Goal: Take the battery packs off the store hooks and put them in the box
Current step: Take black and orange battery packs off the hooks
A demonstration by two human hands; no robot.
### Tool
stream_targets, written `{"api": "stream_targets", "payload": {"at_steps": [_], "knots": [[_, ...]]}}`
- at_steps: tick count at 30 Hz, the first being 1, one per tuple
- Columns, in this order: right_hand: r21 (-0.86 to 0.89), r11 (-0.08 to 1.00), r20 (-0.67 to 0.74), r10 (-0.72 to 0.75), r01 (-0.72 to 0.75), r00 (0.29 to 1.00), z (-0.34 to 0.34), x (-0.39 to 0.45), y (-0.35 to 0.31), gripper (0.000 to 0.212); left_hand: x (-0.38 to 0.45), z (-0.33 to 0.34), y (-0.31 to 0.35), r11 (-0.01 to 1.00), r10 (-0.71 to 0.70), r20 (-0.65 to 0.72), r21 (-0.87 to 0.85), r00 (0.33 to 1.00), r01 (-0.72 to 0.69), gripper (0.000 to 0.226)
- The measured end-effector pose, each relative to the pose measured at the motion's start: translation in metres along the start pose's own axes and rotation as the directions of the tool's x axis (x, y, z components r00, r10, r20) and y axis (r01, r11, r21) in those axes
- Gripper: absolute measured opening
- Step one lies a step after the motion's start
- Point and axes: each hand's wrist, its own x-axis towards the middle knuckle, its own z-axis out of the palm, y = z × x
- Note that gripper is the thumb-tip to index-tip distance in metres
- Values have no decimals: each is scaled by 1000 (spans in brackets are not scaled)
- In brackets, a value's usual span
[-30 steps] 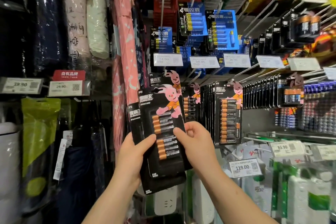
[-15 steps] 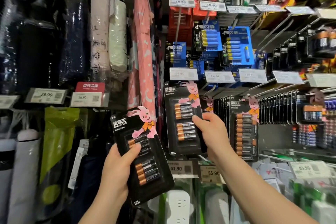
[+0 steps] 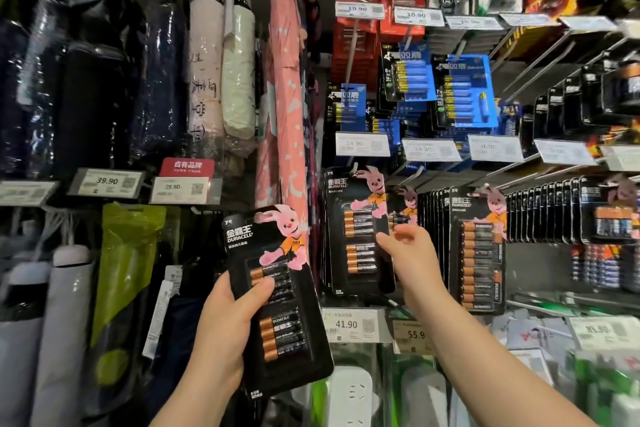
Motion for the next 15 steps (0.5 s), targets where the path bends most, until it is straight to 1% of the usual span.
{"api": "stream_targets", "payload": {"at_steps": [2,4,6,7,9,11,13,15], "knots": [[-48,996,-16,-73,72,997,-2,-8,0,35,-1,3,-1,1000,2,8,3,1000,-2,20],[-143,980,20,-137,139,990,-4,-19,0,32,-2,5,-4,1000,1,6,-2,1000,-1,21],[-257,943,104,-191,212,976,-5,-34,-3,25,-2,8,-8,1000,5,-10,-21,1000,-5,21],[-282,928,170,-203,245,964,-5,-43,-7,22,-1,11,-10,999,9,-22,-31,1000,-10,21],[-264,935,352,-136,238,926,-4,-58,-7,21,-2,15,-15,998,22,-46,-54,999,-25,21],[-295,936,518,-10,190,855,-2,-69,-3,27,-2,19,-21,997,31,-63,-75,998,-35,21],[-330,927,584,54,177,810,0,-76,4,29,-5,23,-27,996,31,-56,-82,998,-36,22],[-334,923,589,44,193,807,0,-78,8,26,-7,28,-32,997,20,-35,-78,999,-23,22]]}}
